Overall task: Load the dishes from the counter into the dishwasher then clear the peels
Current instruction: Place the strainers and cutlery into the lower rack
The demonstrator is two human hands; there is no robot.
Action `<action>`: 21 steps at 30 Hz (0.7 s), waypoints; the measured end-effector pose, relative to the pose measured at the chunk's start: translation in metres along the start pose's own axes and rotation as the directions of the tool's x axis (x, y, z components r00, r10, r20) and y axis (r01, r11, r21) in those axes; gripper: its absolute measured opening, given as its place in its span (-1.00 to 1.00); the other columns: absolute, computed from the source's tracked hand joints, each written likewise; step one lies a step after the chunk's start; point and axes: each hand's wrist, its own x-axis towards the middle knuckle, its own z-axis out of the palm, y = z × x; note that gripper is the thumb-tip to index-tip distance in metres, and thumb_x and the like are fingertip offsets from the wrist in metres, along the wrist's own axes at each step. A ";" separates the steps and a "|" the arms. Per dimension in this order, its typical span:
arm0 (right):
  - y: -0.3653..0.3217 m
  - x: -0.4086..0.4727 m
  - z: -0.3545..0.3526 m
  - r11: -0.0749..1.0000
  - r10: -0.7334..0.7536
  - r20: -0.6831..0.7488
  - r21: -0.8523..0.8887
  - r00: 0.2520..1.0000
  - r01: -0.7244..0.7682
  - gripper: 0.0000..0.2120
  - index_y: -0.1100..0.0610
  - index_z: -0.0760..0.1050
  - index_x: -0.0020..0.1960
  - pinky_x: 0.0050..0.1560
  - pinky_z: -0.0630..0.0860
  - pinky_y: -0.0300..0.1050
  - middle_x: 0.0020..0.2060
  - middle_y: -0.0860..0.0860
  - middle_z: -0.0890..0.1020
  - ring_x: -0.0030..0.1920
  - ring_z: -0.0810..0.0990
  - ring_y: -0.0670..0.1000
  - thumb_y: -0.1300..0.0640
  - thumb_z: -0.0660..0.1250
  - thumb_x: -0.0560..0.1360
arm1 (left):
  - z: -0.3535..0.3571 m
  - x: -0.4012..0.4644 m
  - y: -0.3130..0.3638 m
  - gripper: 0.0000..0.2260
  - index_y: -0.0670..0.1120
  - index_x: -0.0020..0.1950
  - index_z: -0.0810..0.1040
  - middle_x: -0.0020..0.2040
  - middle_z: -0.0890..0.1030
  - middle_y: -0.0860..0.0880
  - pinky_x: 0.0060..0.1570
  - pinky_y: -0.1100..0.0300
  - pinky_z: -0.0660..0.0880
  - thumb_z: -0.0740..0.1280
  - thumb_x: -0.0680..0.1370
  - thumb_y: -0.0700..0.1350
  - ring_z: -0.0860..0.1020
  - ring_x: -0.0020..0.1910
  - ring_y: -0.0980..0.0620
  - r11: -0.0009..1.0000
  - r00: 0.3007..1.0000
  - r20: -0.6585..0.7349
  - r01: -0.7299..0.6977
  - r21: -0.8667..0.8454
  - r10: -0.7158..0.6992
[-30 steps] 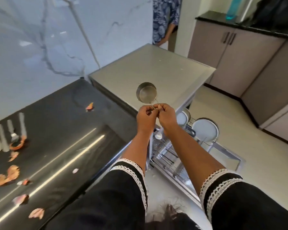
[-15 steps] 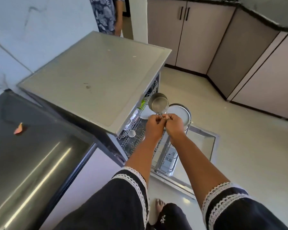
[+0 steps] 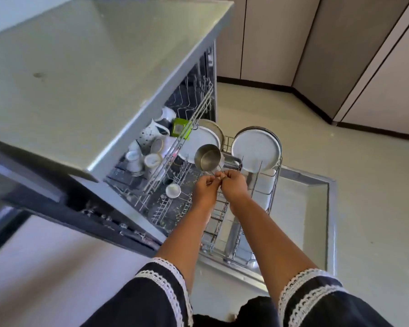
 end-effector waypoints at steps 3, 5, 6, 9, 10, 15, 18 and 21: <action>0.040 0.038 0.013 0.998 -0.051 -0.003 -0.037 0.999 0.051 -0.79 0.23 0.59 0.01 -0.02 0.55 -0.02 -0.08 0.15 0.66 -0.08 0.60 0.08 0.23 0.18 0.61 | 0.014 0.034 -0.043 -0.85 -0.20 0.02 0.60 -0.21 0.59 0.00 -0.32 0.31 0.42 0.27 0.58 -0.17 0.53 -0.20 0.04 0.997 1.000 -0.010 -0.002 -0.073 0.001; 0.067 0.059 0.024 0.996 -0.080 0.015 -0.047 0.997 0.080 -0.79 0.24 0.59 -0.03 -0.09 0.53 -0.07 -0.14 0.11 0.65 -0.11 0.58 0.05 0.26 0.17 0.61 | 0.022 0.053 -0.075 -0.85 -0.21 0.04 0.61 -0.18 0.60 -0.03 -0.27 0.25 0.43 0.28 0.58 -0.18 0.54 -0.18 0.04 0.988 1.000 -0.026 0.010 -0.157 -0.015; 0.081 0.070 0.030 0.994 -0.094 0.023 -0.051 0.995 0.095 -0.79 0.24 0.58 -0.05 -0.13 0.51 -0.11 -0.18 0.09 0.63 -0.15 0.56 0.03 0.28 0.17 0.61 | 0.025 0.061 -0.090 -0.84 -0.22 0.04 0.61 -0.18 0.59 -0.03 -0.28 0.26 0.42 0.28 0.58 -0.19 0.53 -0.19 0.05 0.981 0.999 -0.040 0.015 -0.194 -0.023; 0.116 0.101 0.052 0.990 -0.133 0.054 -0.044 0.990 0.135 -0.79 0.25 0.57 -0.03 -0.08 0.52 -0.06 -0.16 0.12 0.62 -0.12 0.56 0.06 0.28 0.15 0.61 | 0.032 0.089 -0.131 -0.84 -0.27 0.05 0.58 -0.24 0.53 -0.02 -0.33 0.31 0.39 0.24 0.59 -0.23 0.48 -0.26 0.09 0.960 0.997 -0.068 0.027 -0.280 -0.048; 0.126 0.110 0.060 0.988 -0.144 0.069 -0.036 0.987 0.147 -0.78 0.23 0.57 -0.04 -0.01 0.54 -0.01 -0.12 0.13 0.63 -0.07 0.58 0.08 0.29 0.15 0.61 | 0.033 0.098 -0.143 -0.84 -0.28 0.05 0.57 -0.25 0.53 -0.03 -0.33 0.31 0.39 0.24 0.59 -0.24 0.48 -0.26 0.07 0.953 0.995 -0.087 0.024 -0.302 -0.052; 0.157 0.137 0.089 0.972 -0.227 0.125 -0.038 0.966 0.233 -0.74 0.13 0.55 -0.16 0.13 0.56 0.08 -0.09 0.13 0.65 0.05 0.62 0.15 0.30 0.14 0.59 | 0.026 0.127 -0.180 -0.86 -0.13 -0.17 0.59 -0.27 0.58 -0.04 -0.25 0.20 0.45 0.29 0.56 -0.25 0.51 -0.21 -0.03 0.925 0.987 -0.157 -0.027 -0.379 -0.035; 0.166 0.144 0.102 0.952 -0.285 0.158 -0.066 0.945 0.298 -0.76 0.16 0.56 -0.10 -0.02 0.56 -0.05 -0.13 0.09 0.64 -0.03 0.61 0.10 0.30 0.14 0.59 | 0.017 0.132 -0.190 -0.79 -0.09 -0.27 0.56 -0.26 0.59 -0.06 -0.10 0.11 0.49 0.31 0.54 -0.28 0.54 -0.17 -0.05 0.884 0.982 -0.188 -0.056 -0.465 -0.037; 0.167 0.147 0.111 0.906 -0.360 0.210 -0.156 0.909 0.394 -0.74 0.13 0.53 -0.16 -0.18 0.45 -0.16 -0.20 0.05 0.61 -0.12 0.55 0.04 0.33 0.14 0.57 | 0.014 0.139 -0.199 -0.82 -0.12 -0.19 0.57 -0.20 0.59 -0.09 -0.04 0.10 0.49 0.27 0.57 -0.29 0.54 -0.11 -0.06 0.828 0.980 -0.193 -0.070 -0.556 -0.047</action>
